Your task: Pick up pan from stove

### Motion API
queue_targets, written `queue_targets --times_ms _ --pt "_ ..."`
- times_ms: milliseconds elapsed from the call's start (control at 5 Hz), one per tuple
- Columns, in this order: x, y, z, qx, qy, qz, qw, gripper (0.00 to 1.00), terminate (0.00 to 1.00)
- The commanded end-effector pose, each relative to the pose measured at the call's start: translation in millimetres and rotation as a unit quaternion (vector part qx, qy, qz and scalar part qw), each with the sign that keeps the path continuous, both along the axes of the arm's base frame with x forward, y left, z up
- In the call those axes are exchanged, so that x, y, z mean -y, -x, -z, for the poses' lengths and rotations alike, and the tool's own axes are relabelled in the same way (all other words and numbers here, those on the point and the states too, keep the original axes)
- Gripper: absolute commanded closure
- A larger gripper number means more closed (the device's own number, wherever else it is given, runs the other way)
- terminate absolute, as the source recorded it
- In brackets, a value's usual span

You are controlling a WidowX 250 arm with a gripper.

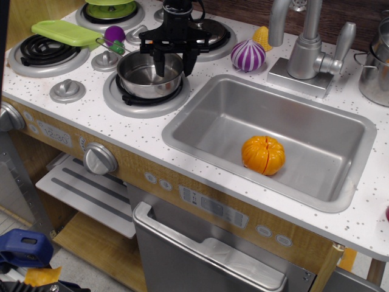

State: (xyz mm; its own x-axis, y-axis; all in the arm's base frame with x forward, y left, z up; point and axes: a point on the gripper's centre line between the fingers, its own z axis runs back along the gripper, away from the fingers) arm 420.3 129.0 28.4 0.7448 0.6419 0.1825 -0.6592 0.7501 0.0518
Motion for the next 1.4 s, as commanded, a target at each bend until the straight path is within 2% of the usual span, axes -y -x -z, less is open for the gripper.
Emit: queue_targets --times_ms 0,200,600,800,1000,1200 --pt "-6.8 -4.2 -16.0 0.021 -0.004 -0.006 0.9998 1.00 0.00" --pt "-8.9 -5.6 -25.1 0.010 -0.020 -0.003 0.9997 1.00 0.00" --pt "-4.6 -12.6 -56.7 -0.023 -0.026 -0.019 0.9992 1.00 0.00" --pt "8.6 -14.0 -71.3 -0.022 -0.033 -0.054 0.9977 1.00 0.00" --pt "20.6 -10.5 -75.4 -0.006 -0.056 -0.066 0.9962 1.00 0.00" --pt "23.5 -10.2 -74.7 0.016 -0.077 -0.060 0.9951 1.00 1.00"
